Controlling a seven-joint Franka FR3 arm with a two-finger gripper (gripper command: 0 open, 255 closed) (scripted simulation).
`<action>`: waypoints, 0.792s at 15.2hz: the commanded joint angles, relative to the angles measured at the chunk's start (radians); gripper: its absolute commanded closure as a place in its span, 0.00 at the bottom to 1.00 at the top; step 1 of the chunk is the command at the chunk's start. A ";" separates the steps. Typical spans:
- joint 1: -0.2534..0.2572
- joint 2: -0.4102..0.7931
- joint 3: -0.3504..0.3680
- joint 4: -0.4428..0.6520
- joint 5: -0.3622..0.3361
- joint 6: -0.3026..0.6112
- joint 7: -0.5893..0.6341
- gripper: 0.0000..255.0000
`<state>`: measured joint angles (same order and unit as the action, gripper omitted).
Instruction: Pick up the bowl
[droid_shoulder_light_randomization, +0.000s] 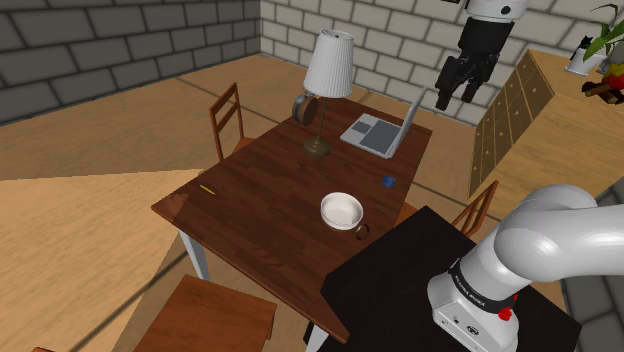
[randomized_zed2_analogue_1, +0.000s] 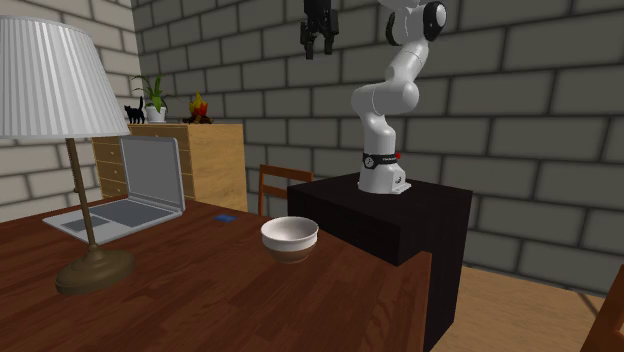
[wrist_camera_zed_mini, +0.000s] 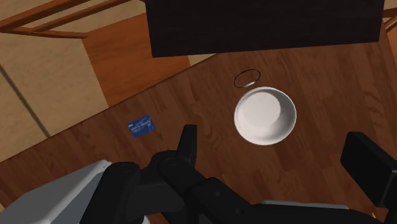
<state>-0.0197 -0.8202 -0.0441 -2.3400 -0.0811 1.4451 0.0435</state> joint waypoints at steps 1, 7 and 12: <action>0.000 0.000 0.000 0.000 0.000 0.000 0.000 0.00; 0.018 0.029 0.047 -0.172 0.020 0.208 0.061 0.00; 0.035 0.102 0.087 -0.281 0.033 0.396 0.113 0.00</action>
<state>0.0109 -0.7398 0.0320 -2.6036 -0.0521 1.7984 0.1432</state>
